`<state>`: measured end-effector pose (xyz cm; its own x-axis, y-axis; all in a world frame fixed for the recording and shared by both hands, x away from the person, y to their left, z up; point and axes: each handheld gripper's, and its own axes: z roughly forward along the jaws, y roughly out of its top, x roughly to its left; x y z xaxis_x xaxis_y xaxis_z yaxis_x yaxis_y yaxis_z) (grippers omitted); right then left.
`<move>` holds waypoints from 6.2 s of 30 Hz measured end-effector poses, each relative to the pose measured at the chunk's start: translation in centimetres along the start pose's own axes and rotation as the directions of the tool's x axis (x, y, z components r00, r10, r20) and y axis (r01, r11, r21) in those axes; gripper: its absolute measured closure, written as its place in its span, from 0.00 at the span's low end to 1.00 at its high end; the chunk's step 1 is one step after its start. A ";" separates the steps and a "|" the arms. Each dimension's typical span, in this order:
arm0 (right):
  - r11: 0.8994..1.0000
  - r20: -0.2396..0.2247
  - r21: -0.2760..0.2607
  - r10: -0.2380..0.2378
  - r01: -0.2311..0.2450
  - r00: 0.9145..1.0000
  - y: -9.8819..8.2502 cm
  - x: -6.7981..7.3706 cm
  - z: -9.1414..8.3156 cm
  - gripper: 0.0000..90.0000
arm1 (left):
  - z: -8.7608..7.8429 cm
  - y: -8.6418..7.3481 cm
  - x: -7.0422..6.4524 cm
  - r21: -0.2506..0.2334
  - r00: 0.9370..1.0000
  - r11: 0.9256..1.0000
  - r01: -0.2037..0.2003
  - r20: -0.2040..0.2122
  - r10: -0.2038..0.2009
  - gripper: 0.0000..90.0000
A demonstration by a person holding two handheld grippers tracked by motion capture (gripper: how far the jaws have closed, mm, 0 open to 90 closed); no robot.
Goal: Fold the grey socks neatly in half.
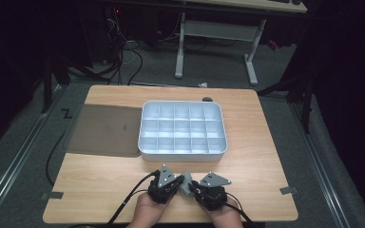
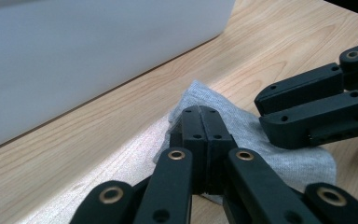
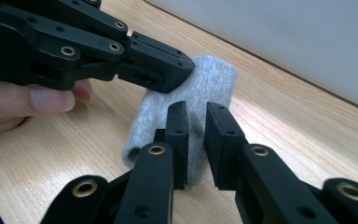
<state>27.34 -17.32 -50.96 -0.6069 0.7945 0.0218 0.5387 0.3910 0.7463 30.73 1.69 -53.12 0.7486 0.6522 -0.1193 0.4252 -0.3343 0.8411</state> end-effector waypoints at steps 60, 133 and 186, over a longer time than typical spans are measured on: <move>0.866 -0.078 0.500 0.029 0.014 0.997 6.3 -1.0 1.8 0.45 | -0.2 -0.1 0.1 0.000 0.999 1.000 0.014 0.041 -0.014 1.00; 0.846 0.107 0.533 -0.043 -0.021 0.993 2.9 -8.3 -2.9 0.77 | -6.7 -2.8 6.1 -0.022 0.988 1.000 -0.003 -0.156 0.000 0.64; 0.804 0.086 0.595 -0.044 -0.016 0.995 16.4 -12.5 -1.3 0.77 | -7.4 -3.0 7.6 -0.030 0.987 0.998 0.047 -0.154 -0.051 0.62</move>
<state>43.00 -21.40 -38.10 -0.5774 0.8136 -0.0683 0.7902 0.5780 0.2036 31.41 12.70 -52.68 0.6388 0.7653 -0.0791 0.4443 -0.2831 0.8500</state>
